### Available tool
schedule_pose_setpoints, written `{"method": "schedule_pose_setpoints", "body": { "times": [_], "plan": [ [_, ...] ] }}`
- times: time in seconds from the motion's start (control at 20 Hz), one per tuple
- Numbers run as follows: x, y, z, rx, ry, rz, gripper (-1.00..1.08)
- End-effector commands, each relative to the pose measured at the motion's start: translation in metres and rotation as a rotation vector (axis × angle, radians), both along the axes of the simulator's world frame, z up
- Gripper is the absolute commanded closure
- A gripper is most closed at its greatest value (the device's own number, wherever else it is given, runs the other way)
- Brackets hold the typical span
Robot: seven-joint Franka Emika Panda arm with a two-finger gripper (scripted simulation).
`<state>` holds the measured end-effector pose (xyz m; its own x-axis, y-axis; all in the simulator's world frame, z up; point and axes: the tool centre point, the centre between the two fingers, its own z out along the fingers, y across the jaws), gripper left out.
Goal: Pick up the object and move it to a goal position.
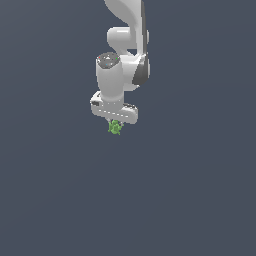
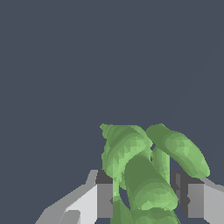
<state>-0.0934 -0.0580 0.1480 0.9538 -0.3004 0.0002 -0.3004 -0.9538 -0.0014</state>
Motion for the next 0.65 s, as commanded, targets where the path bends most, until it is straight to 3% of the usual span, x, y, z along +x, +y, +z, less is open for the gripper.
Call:
{"method": "schedule_pose_setpoints", "body": {
  "times": [0.0,0.6],
  "plan": [
    [-0.011,-0.001,0.011,0.0,0.0,0.0,1.08],
    [-0.03,-0.002,0.033,-0.001,0.001,0.0,1.08]
  ]
}}
